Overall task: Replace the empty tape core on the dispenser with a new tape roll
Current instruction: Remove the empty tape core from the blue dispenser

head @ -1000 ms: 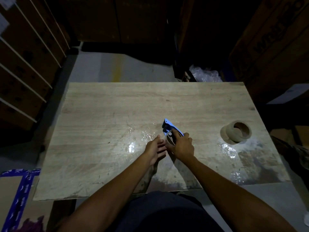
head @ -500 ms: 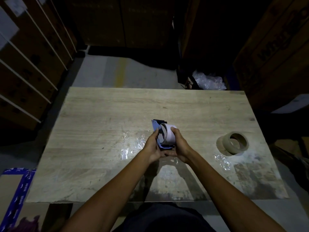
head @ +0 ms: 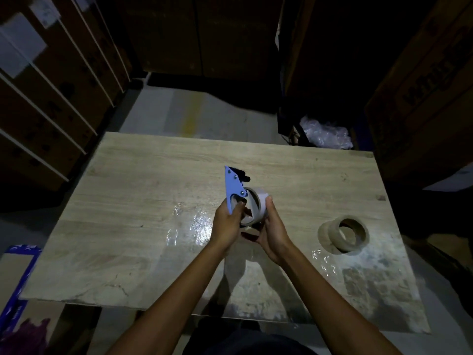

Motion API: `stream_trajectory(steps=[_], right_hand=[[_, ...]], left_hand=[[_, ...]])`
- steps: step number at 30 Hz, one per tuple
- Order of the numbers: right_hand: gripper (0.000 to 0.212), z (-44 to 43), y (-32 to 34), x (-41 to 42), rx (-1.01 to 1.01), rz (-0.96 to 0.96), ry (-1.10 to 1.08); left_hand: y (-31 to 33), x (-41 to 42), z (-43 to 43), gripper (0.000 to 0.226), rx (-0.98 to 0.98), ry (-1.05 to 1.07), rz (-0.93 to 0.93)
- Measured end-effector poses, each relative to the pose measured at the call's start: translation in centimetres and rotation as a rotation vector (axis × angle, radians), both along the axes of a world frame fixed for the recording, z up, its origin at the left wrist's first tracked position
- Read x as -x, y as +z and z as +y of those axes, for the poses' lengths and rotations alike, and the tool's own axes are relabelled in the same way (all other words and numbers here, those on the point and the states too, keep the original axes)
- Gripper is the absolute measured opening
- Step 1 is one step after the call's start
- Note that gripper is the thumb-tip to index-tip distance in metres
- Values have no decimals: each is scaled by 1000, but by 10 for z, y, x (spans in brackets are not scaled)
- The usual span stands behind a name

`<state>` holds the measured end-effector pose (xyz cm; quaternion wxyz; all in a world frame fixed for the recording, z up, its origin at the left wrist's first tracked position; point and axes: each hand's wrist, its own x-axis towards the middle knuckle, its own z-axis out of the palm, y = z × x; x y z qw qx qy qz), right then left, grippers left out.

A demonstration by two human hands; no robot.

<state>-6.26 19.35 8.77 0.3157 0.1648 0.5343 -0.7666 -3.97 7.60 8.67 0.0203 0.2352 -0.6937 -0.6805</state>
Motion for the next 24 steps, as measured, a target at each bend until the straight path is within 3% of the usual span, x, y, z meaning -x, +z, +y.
stream_trajectory(steps=[4,11,14,18,24], right_hand=[[56,13,3,-1,124,-14,20],[55,24,6,2,225,-45,55],[44,27,15,6,219,-85,6],[42,36,25,15,184,-139,-4],[44,36,44,21,-138,-83,148]], left_hand=[[3,-7,12,13,203,40,60],[10,-14,24,15,297,10,50],[16,-17,27,17,255,-72,65],[26,-21,25,31,54,-150,63],[32,-22,3,37,-74,-295,-54]])
